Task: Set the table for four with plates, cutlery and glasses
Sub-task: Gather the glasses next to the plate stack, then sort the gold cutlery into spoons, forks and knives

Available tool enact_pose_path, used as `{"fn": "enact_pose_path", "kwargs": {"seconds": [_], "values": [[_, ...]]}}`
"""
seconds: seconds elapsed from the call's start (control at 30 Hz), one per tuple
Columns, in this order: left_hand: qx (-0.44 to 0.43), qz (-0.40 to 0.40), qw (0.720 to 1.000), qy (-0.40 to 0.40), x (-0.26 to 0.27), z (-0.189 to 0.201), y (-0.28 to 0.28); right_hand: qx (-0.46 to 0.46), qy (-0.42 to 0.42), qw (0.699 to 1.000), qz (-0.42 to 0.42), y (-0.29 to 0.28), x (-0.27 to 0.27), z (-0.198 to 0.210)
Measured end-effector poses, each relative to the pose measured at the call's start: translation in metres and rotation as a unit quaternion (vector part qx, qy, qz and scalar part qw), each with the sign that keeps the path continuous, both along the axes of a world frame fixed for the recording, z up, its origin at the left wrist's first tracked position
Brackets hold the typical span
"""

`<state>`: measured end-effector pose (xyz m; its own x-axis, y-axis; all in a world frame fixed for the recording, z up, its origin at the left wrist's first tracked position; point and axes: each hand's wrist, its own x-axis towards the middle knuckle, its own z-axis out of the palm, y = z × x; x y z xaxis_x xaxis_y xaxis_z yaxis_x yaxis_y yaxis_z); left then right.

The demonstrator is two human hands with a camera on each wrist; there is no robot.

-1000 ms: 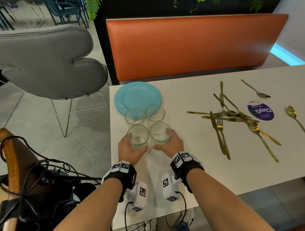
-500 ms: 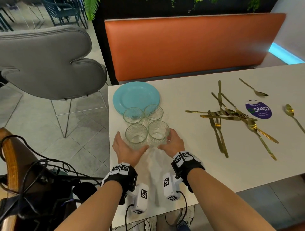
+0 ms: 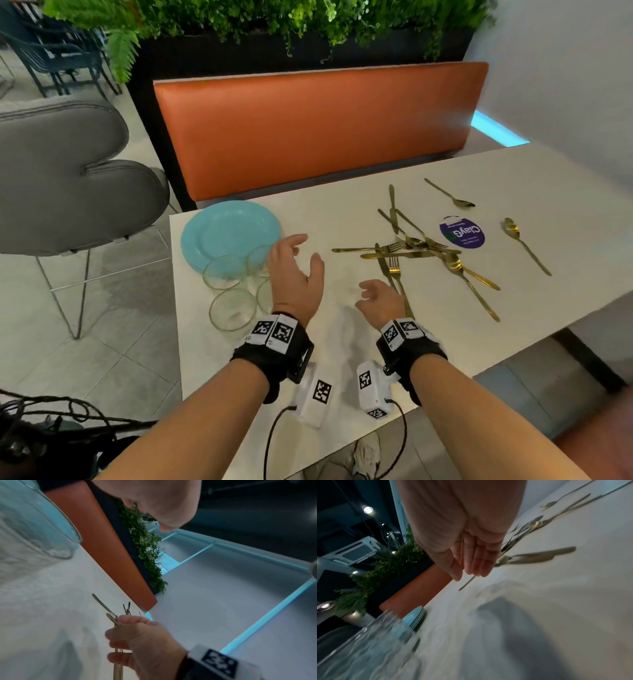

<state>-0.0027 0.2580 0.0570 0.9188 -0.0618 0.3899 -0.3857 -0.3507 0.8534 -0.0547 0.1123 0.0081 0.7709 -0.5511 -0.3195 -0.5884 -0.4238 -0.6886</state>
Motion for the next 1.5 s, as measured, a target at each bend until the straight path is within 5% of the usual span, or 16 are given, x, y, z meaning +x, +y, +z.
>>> {"fn": "enact_pose_path", "kwargs": {"seconds": [0.13, 0.23, 0.37, 0.5, 0.8, 0.97, 1.17, 1.23, 1.37, 1.5], "values": [[0.106, -0.127, 0.982, 0.09, 0.007, -0.009, -0.05, -0.031, 0.027, 0.998, -0.049, -0.046, -0.012, 0.01], [0.221, -0.183, 0.94, 0.185, 0.014, -0.023, -0.085, -0.034, 0.047, 0.994, -0.09, -0.077, -0.022, 0.007], [0.316, -0.215, 0.876, 0.294, 0.018, -0.041, -0.119, 0.002, 0.089, 0.99, -0.105, -0.105, -0.025, -0.006], [0.351, -0.21, 0.85, 0.33, 0.029, -0.048, -0.145, -0.001, 0.115, 0.99, -0.077, -0.122, -0.008, -0.02], [0.347, -0.179, 0.859, 0.33, 0.05, -0.058, -0.18, -0.065, 0.186, 0.98, 0.027, -0.134, 0.022, -0.031], [0.268, -0.139, 0.89, 0.343, 0.051, -0.065, -0.195, -0.028, 0.19, 0.98, 0.055, -0.15, 0.021, -0.031], [0.125, -0.055, 0.933, 0.333, 0.051, -0.059, -0.22, 0.071, 0.067, 0.995, 0.005, -0.178, 0.019, -0.023], [0.101, -0.072, 0.908, 0.399, 0.054, -0.059, -0.233, 0.134, 0.008, 0.99, -0.042, -0.187, 0.023, -0.015], [0.029, -0.245, 0.808, 0.535, 0.053, -0.047, -0.255, 0.206, -0.036, 0.976, -0.061, -0.205, 0.032, 0.001], [0.011, -0.287, 0.775, 0.563, 0.045, -0.036, -0.267, 0.152, -0.002, 0.988, -0.013, -0.217, 0.036, 0.001]]}}
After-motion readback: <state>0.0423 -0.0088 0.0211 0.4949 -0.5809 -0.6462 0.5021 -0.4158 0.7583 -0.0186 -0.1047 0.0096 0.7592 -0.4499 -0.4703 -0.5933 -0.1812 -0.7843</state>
